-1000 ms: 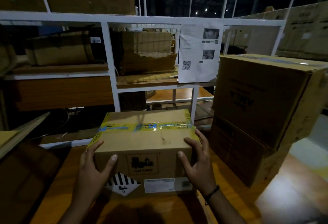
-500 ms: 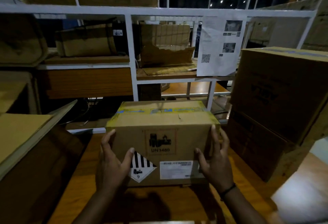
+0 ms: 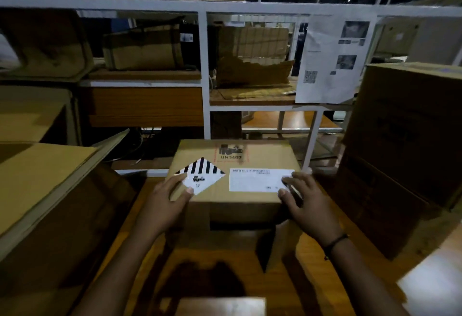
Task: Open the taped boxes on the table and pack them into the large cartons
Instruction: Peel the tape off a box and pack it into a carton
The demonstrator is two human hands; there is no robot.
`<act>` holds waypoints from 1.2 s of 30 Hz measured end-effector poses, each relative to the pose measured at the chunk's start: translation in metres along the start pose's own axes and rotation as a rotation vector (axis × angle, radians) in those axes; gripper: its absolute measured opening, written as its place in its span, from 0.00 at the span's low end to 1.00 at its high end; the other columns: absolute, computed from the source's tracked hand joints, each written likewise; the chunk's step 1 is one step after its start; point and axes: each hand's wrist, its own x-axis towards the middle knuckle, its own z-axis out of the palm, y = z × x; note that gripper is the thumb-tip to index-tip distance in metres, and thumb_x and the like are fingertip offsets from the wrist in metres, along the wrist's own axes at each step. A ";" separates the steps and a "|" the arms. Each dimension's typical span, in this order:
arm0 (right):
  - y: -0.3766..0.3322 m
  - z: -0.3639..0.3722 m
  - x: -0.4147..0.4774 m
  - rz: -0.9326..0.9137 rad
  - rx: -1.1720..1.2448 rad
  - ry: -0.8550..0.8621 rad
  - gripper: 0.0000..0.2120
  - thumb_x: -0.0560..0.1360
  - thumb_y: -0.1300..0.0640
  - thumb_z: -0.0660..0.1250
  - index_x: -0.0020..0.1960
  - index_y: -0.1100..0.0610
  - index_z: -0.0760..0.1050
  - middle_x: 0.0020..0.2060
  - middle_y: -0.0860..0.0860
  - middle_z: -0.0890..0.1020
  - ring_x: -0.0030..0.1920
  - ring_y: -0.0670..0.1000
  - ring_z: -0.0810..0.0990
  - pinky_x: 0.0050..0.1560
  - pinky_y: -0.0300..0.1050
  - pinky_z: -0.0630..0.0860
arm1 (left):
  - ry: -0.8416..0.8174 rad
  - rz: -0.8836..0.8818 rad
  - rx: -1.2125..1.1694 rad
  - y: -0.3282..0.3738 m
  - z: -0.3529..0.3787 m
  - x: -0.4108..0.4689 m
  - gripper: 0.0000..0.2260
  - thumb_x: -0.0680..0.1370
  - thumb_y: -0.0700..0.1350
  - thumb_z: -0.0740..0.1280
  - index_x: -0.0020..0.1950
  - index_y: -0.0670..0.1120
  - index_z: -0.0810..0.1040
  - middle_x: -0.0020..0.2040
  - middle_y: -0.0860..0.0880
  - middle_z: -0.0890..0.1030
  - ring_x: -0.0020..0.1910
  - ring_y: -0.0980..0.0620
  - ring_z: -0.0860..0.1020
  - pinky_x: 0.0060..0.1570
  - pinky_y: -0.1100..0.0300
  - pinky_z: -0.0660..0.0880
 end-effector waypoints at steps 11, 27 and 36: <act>0.029 0.026 -0.046 0.124 0.494 0.155 0.28 0.79 0.32 0.50 0.76 0.39 0.64 0.77 0.39 0.62 0.74 0.35 0.61 0.70 0.48 0.66 | 0.045 -0.038 -0.097 -0.009 0.013 -0.020 0.26 0.79 0.61 0.67 0.76 0.69 0.65 0.80 0.45 0.62 0.74 0.37 0.67 0.60 0.43 0.77; -0.022 -0.016 -0.031 0.087 0.206 0.236 0.44 0.75 0.41 0.71 0.81 0.39 0.46 0.75 0.55 0.68 0.68 0.51 0.71 0.56 0.55 0.77 | 0.356 0.013 0.120 0.049 -0.025 -0.038 0.34 0.79 0.63 0.67 0.81 0.65 0.55 0.72 0.45 0.75 0.69 0.37 0.71 0.58 0.39 0.77; -0.043 -0.020 0.006 0.119 -0.225 0.085 0.34 0.76 0.25 0.51 0.75 0.42 0.63 0.72 0.54 0.71 0.69 0.59 0.72 0.63 0.62 0.75 | 0.188 -0.047 0.265 0.060 -0.027 -0.022 0.28 0.80 0.65 0.61 0.79 0.62 0.62 0.80 0.43 0.63 0.76 0.36 0.63 0.70 0.36 0.68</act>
